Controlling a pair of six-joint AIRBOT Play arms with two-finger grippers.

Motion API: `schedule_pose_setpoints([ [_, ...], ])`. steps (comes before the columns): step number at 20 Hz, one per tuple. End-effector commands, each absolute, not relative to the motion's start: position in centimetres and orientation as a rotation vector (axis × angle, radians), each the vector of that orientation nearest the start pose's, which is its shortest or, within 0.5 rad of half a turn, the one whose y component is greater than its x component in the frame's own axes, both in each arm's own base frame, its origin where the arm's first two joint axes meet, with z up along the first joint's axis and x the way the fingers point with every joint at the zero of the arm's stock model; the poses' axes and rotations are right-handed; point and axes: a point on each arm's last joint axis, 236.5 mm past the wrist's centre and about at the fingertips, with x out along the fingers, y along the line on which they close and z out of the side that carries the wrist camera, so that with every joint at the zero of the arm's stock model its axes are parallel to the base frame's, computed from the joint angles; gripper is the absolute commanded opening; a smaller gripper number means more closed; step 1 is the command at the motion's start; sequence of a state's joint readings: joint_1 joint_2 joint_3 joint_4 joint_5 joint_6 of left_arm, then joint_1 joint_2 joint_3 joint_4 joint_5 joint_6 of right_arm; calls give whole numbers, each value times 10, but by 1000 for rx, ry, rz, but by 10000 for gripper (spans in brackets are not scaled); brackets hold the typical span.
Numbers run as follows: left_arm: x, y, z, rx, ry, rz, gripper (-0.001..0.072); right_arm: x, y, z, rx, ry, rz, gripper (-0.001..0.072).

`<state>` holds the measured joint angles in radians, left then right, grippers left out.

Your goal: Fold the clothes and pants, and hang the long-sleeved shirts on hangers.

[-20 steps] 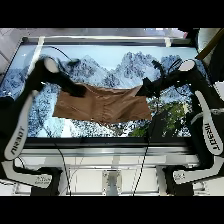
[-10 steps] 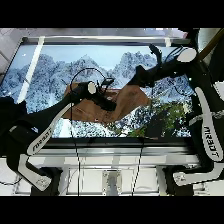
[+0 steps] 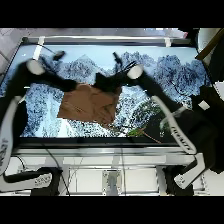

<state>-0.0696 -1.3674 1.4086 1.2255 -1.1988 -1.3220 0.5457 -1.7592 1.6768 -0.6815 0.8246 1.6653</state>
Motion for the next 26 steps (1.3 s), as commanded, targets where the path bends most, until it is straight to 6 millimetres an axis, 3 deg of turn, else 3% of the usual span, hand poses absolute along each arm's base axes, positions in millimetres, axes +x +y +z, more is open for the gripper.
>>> schedule_pose_setpoints([
  [1,415,-24,123,-56,1019,-244,13,438,501,72,818,971,768,33],
  [2,414,-14,130,-64,1000,-220,12,438,521,77,806,908,792,34],
  [3,412,-7,134,-70,992,-205,13,440,537,84,785,832,813,137],
  [4,410,-4,135,-74,993,-198,13,441,549,91,788,795,829,379],
  [5,409,-4,134,-74,1000,-198,13,441,557,96,785,787,852,463],
  [7,408,-4,132,-55,1005,-211,13,439,559,111,711,750,918,462],
  [9,408,-4,132,-55,1006,-211,13,445,541,131,585,721,976,461],
  [10,408,-4,132,-55,1006,-211,13,454,521,135,534,729,969,461],
  [12,408,-4,132,-55,1006,-211,12,468,459,126,409,837,936,440],
  [14,408,-4,132,-55,1006,-211,13,468,367,92,258,1072,820,441],
  [16,408,-4,132,-55,1006,-211,13,453,281,49,143,1303,663,445],
  [17,408,-4,132,-55,1006,-211,13,446,254,29,129,1379,604,447],
  [18,408,-4,132,-56,1006,-211,13,441,241,7,171,1428,567,468],
  [19,408,-4,132,-56,1006,-211,13,441,243,-12,254,1445,537,551],
  [21,408,-4,132,-57,1006,-212,13,450,265,-49,498,1399,493,588],
  [22,408,-4,132,-57,1006,-212,13,456,278,-60,658,1369,470,652],
  [23,408,-4,132,-57,1007,-212,13,458,289,-67,771,1361,476,688],
  [26,408,-4,132,-57,1007,-212,13,456,321,-77,962,1371,568,690],
])
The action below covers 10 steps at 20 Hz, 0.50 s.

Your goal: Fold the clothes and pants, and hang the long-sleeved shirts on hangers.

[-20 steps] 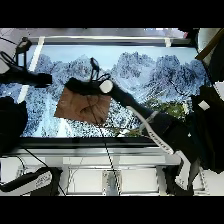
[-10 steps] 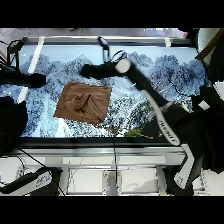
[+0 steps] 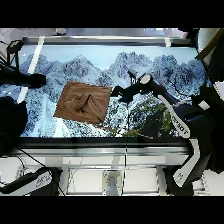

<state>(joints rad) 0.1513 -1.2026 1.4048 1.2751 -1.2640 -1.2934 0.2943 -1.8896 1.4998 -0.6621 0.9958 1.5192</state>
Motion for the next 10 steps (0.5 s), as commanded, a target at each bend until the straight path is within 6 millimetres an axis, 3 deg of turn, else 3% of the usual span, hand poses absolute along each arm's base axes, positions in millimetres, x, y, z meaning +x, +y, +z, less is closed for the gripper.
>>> schedule_pose_setpoints([
  [1,408,-5,132,-57,1008,-213,13,459,328,-80,988,1360,576,690],
  [5,402,-6,129,-58,1034,-220,13,450,360,-93,973,1383,595,671],
  [10,400,-6,128,-58,1042,-223,13,418,416,-71,916,1416,740,667],
])
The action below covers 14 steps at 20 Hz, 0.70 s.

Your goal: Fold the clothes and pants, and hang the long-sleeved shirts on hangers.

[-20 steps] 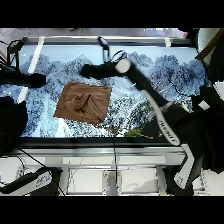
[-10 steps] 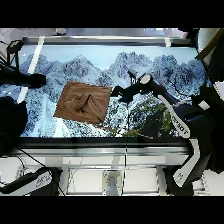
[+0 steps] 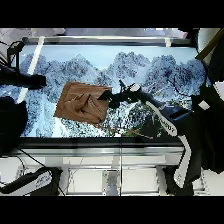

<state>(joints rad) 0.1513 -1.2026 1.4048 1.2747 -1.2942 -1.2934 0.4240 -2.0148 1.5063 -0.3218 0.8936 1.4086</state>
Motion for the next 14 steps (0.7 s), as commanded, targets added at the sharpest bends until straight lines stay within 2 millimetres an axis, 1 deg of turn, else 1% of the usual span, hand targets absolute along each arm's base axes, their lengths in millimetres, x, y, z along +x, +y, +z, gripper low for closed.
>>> schedule_pose_setpoints([
  [1,400,-6,128,-58,1042,-223,13,416,424,-64,905,1408,763,637],
  [2,400,-6,128,-58,1042,-223,13,414,430,-57,895,1403,787,552],
  [3,400,-6,128,-58,1042,-223,13,415,433,-50,884,1394,812,361],
  [4,400,-6,128,-58,1042,-223,13,420,431,-41,866,1378,834,43],
  [5,400,-6,128,-58,1042,-222,13,427,423,-32,834,1360,852,33],
  [6,400,-6,128,-58,1042,-223,13,438,410,-22,803,1336,860,33],
  [7,400,-6,128,-58,1042,-223,13,453,390,-7,785,1312,858,32],
  [8,400,-6,128,-57,1042,-222,13,469,366,10,779,1288,841,32],
  [9,400,-6,128,-57,1041,-222,13,485,335,29,767,1260,817,32],
  [10,401,-6,128,-56,1041,-222,13,497,300,45,743,1245,786,32],
  [12,401,-6,128,-56,1041,-222,13,514,215,79,714,1229,681,32],
  [14,402,-5,128,-56,1033,-219,13,522,129,112,725,1190,565,32],
])
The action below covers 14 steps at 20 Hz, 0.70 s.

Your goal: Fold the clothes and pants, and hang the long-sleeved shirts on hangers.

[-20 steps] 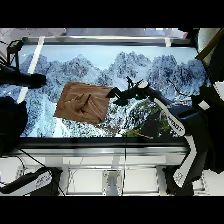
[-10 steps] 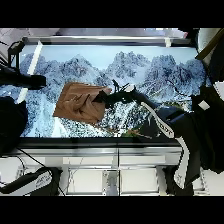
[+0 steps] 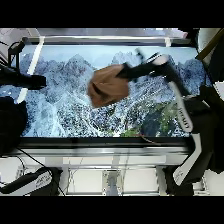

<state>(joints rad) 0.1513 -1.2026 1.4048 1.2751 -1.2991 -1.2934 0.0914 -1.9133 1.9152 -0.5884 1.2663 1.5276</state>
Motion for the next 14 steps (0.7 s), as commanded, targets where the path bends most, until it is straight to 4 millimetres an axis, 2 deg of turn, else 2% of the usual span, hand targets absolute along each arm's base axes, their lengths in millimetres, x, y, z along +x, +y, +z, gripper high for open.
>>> schedule_pose_setpoints([
  [1,404,-5,129,-56,1026,-217,13,524,84,130,753,1146,504,32],
  [3,407,-4,131,-56,1010,-212,13,523,-5,161,818,1022,365,32],
  [4,409,-4,132,-56,1004,-210,13,515,-51,174,843,964,292,31],
  [5,409,-4,132,-56,1001,-210,13,500,-90,184,866,928,230,32],
  [6,409,-4,132,-56,1001,-210,13,477,-128,191,887,912,167,31],
  [8,409,-4,132,-56,1001,-210,13,420,-187,197,919,930,46,31],
  [10,409,-4,132,-58,1001,-210,12,344,-241,191,913,998,-143,31],
  [12,409,-4,132,-83,1004,-196,12,287,-281,193,891,970,-332,31],
  [14,409,-4,132,-98,1006,-188,13,213,-317,181,874,1020,-601,30],
])
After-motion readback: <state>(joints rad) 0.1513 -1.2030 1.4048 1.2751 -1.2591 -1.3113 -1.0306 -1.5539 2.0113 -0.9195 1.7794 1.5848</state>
